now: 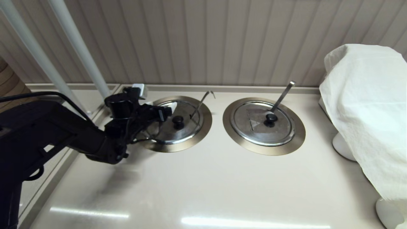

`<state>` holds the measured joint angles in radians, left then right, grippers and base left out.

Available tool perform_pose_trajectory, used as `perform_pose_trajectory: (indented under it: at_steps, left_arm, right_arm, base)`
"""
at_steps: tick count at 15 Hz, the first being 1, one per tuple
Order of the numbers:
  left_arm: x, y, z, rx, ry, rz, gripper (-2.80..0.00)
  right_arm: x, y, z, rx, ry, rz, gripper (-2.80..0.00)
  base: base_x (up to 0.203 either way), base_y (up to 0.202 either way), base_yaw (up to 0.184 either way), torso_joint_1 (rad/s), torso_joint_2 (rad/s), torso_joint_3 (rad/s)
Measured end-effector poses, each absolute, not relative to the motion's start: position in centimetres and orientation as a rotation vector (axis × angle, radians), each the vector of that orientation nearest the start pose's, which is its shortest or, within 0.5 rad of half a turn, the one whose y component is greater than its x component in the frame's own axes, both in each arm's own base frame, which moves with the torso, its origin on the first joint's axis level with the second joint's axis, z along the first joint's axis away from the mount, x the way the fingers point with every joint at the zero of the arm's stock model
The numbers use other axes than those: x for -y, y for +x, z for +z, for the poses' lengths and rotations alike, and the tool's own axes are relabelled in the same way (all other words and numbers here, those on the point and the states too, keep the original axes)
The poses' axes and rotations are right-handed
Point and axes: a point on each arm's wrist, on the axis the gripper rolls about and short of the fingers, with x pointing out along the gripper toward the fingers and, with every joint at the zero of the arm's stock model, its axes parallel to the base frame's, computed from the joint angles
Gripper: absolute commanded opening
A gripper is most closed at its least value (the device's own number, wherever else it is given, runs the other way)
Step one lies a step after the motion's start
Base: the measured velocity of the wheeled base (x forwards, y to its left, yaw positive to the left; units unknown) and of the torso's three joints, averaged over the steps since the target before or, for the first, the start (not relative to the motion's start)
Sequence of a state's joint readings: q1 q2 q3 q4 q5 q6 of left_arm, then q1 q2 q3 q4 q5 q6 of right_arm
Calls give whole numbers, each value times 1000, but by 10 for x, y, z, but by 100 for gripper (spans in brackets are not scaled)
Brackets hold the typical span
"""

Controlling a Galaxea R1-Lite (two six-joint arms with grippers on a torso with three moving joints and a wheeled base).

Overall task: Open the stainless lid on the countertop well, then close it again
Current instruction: Open the lid

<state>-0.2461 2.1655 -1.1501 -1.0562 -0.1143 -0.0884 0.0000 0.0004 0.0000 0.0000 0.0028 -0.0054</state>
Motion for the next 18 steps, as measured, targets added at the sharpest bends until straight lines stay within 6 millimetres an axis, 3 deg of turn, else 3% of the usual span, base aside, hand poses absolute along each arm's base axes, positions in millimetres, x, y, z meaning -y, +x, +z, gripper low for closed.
perform_pose_trajectory:
  at_steps: [5,9,18]
  left_arm:
    - [76,396,129,-34,17,-587,0]
    - [80,401,109,11,175,-602,0]
    - [100,415,88,41,191,-577,0]
  right_arm:
    - [0,-23,75,0,-5,3,0]
    - [0,-23,75,0,-5,3,0]
    - [0,-23,75,0,-5,3,0]
  base:
    - [0,0,0,0,0,0]
    - [0,0,0,0,0,0]
    - [0,0,0,0,0,0]
